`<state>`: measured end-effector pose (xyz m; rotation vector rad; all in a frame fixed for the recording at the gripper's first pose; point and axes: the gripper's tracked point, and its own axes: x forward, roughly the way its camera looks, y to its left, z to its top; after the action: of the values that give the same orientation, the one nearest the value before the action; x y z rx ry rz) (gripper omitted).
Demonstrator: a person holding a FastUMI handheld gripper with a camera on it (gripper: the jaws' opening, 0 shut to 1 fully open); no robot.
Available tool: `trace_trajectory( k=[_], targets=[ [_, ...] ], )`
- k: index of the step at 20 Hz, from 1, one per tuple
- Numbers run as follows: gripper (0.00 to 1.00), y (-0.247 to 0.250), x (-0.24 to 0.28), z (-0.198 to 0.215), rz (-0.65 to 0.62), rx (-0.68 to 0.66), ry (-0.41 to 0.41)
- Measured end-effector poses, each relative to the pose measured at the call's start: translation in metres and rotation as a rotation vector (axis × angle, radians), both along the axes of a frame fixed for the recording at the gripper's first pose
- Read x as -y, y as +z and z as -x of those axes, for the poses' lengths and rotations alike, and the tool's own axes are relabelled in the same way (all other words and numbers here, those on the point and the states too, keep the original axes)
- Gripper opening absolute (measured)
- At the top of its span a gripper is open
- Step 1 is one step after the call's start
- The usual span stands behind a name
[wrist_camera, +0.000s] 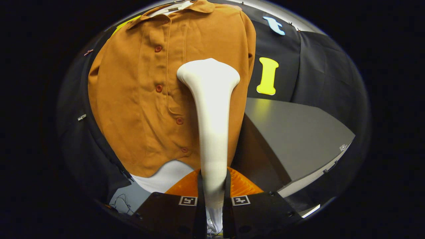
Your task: Iron the clothes twice with a garment steamer, once on the left side and once on the right side.
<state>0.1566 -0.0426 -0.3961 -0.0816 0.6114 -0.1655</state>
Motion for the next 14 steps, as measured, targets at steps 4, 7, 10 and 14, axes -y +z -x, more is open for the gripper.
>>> trace_trajectory(
  k=[4,7,10,14],
  targets=[
    [0.23,-0.031,-0.004,0.013,-0.014,-0.081,-0.003],
    [0.22,-0.053,-0.006,0.02,-0.02,-0.14,-0.009],
    [0.23,-0.072,-0.008,0.029,-0.031,-0.19,-0.02],
    [0.22,-0.095,-0.01,0.047,-0.055,-0.244,-0.036]
  ],
)
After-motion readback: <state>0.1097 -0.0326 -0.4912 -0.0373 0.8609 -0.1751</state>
